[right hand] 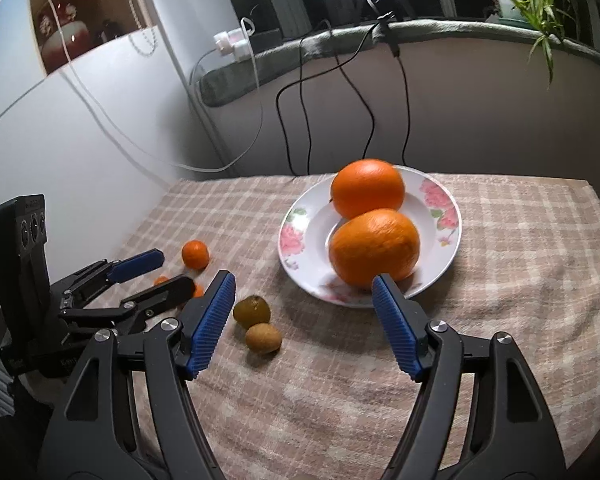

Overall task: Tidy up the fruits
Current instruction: 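Pull the right tool back from the plate toward the brown kiwis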

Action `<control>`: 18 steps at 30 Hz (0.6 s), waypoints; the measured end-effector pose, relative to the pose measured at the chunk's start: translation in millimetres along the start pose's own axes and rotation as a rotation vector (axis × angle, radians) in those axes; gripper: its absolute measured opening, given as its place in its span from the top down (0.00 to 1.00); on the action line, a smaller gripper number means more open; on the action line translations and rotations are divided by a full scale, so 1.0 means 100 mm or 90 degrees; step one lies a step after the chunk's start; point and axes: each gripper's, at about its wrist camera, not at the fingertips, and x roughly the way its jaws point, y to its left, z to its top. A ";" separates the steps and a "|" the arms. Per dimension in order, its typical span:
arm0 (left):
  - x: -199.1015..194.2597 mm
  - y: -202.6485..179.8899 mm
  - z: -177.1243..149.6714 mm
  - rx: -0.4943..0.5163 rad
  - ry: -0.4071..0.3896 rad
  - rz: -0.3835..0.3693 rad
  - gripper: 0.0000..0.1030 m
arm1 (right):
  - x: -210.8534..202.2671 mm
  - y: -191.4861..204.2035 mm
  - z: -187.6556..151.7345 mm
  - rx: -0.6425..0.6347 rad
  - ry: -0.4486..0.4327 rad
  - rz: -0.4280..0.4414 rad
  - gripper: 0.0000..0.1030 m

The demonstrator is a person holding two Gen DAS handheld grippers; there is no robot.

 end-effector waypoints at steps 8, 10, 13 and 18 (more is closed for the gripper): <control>-0.13 0.32 -0.31 -0.050 0.019 0.020 0.28 | 0.22 0.07 -0.23 -0.032 0.053 0.009 0.28; -0.12 0.38 -0.37 -0.063 0.029 0.017 0.29 | 0.28 0.10 -0.27 -0.039 0.066 0.014 0.28; -0.09 0.42 -0.42 -0.067 0.042 0.020 0.37 | 0.39 0.17 -0.34 -0.060 0.085 0.017 0.28; -0.06 0.46 -0.39 -0.080 0.041 -0.003 0.42 | 0.49 0.21 -0.39 -0.076 0.100 0.024 0.29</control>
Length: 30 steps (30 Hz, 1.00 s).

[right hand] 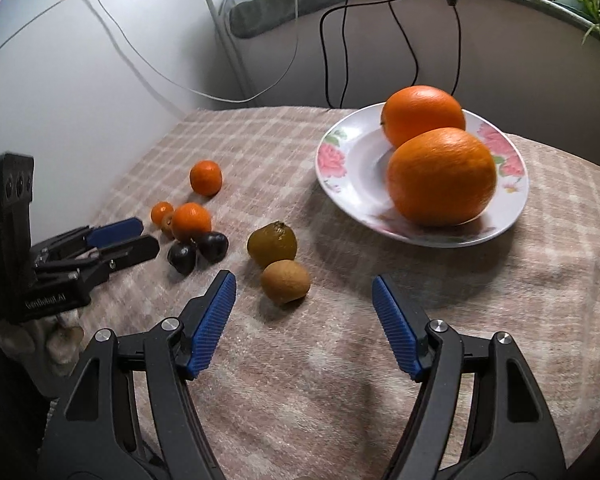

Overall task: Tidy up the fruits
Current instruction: 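Pull the right tool back from the plate toward the brown kiwis, then close the right tool on the brown kiwi and lift it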

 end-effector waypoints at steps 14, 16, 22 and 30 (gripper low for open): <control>0.29 0.03 0.12 -0.017 0.039 -0.022 0.58 | 0.21 0.13 0.03 -0.019 0.038 0.014 0.52; 0.30 0.03 0.13 -0.014 0.043 -0.022 0.58 | 0.24 0.15 0.04 -0.022 0.042 0.015 0.53; 0.38 0.06 0.14 -0.017 0.061 -0.035 0.59 | 0.30 0.15 0.06 -0.022 0.056 0.018 0.60; 0.39 0.05 0.16 -0.008 0.058 -0.026 0.68 | 0.33 0.12 0.06 -0.010 0.062 0.021 0.69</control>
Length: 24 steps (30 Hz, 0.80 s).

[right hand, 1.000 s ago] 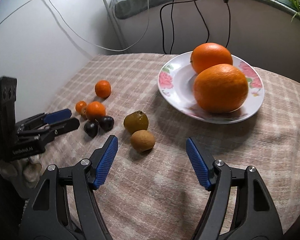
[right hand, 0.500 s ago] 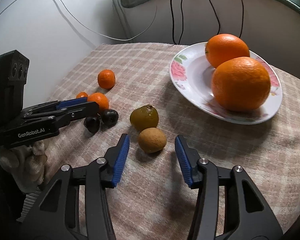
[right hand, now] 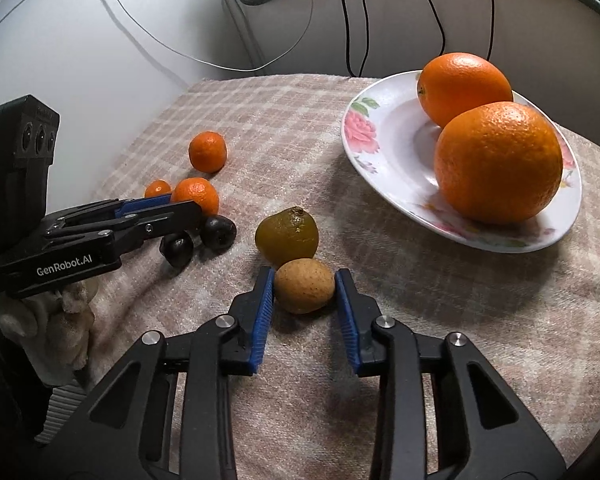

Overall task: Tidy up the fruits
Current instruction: 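Close the right tool on the brown kiwi and lift it, then carry the held kiwi with the right tool over the plate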

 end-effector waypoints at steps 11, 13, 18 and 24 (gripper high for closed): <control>-0.06 0.00 0.04 -0.010 -0.020 -0.005 0.69 | -0.17 -0.02 0.03 0.006 -0.034 -0.007 0.69; -0.09 -0.02 0.07 -0.012 -0.028 -0.010 0.69 | -0.21 -0.04 0.04 0.007 -0.044 -0.008 0.69; -0.12 -0.13 0.15 -0.001 -0.040 -0.025 0.69 | -0.34 -0.10 0.07 0.010 -0.072 -0.013 0.69; -0.10 -0.25 0.26 0.005 -0.049 -0.045 0.69 | -0.53 -0.17 0.10 0.018 -0.099 -0.026 0.69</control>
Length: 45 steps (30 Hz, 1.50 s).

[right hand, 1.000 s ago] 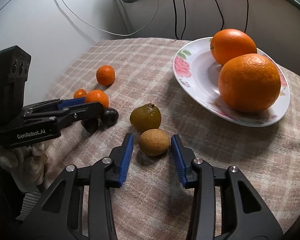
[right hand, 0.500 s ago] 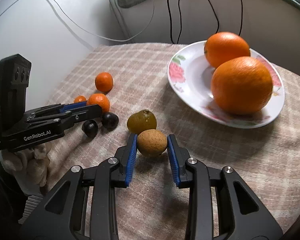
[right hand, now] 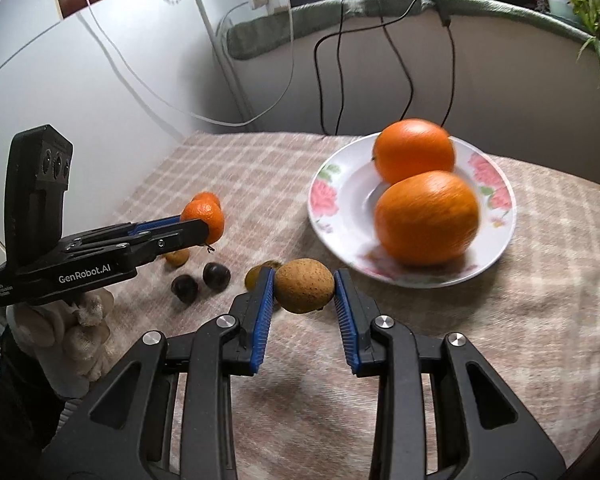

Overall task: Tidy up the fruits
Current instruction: 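Carry the held kiwi with the right tool over the plate, then lower the kiwi onto the plate and open the right tool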

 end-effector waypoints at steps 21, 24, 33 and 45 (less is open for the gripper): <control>0.35 -0.35 0.28 0.029 0.007 -0.034 0.69 | -0.35 -0.75 0.25 0.070 -0.069 -0.078 0.69; 0.40 -0.39 0.30 0.032 0.012 -0.038 0.69 | -0.31 -0.85 0.29 0.079 -0.066 -0.089 0.69; 0.52 -0.45 0.34 0.041 0.025 -0.037 0.69 | -0.13 -1.12 0.36 0.100 -0.049 -0.102 0.69; 0.57 -0.52 0.36 0.055 0.031 -0.037 0.68 | 0.03 -1.21 0.39 0.109 -0.033 -0.100 0.69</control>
